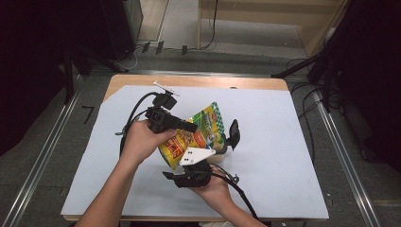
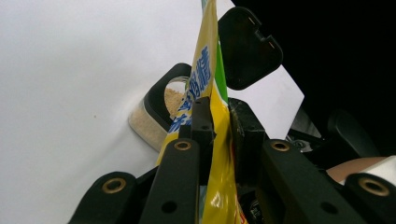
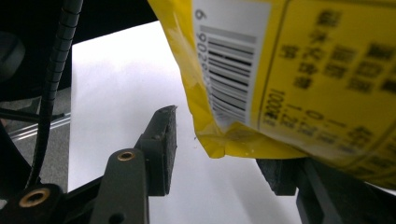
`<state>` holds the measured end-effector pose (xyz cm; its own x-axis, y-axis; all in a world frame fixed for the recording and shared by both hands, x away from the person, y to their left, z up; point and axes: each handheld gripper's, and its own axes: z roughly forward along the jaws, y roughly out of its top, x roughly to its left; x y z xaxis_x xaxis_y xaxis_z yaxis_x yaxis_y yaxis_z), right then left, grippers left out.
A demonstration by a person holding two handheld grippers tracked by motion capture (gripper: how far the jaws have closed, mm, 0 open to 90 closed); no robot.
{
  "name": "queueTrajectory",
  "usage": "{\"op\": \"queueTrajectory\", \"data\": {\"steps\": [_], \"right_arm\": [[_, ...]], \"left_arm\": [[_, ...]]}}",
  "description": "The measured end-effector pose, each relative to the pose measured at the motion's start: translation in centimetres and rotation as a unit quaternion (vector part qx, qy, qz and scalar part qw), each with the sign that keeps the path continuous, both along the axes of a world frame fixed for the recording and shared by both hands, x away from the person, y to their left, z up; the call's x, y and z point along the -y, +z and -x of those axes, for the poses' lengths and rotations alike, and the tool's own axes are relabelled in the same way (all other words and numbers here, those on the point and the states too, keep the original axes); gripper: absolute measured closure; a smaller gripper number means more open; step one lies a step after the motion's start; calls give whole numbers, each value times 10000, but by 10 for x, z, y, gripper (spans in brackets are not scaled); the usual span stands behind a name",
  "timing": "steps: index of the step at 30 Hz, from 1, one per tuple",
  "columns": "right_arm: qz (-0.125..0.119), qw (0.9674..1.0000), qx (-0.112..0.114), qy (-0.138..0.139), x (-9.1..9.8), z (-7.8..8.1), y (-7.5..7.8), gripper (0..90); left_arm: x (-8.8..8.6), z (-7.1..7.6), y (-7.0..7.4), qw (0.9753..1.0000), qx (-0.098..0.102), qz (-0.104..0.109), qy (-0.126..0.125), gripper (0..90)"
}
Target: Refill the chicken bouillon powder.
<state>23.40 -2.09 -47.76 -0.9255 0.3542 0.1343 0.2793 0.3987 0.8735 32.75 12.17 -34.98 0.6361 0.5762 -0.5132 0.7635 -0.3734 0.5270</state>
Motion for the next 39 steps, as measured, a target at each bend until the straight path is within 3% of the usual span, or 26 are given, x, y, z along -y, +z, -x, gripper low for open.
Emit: {"op": "queueTrajectory", "data": {"steps": [10,20,32,39], "right_arm": [[243,9997,-39,46,-2,1,-9,540],[281,9996,-86,19,0,0,-13,540],[389,9992,-24,17,0,1,-17,539],[514,9986,-67,85,-1,3,-19,534]], "left_arm": [[7,-5,-9,9999,-39,-34,-106,824],[5,-11,-17,9993,-235,257,-101,834],[9,-18,-25,9987,-344,345,-126,825],[4,-16,-26,9988,-221,303,-311,889]]}}
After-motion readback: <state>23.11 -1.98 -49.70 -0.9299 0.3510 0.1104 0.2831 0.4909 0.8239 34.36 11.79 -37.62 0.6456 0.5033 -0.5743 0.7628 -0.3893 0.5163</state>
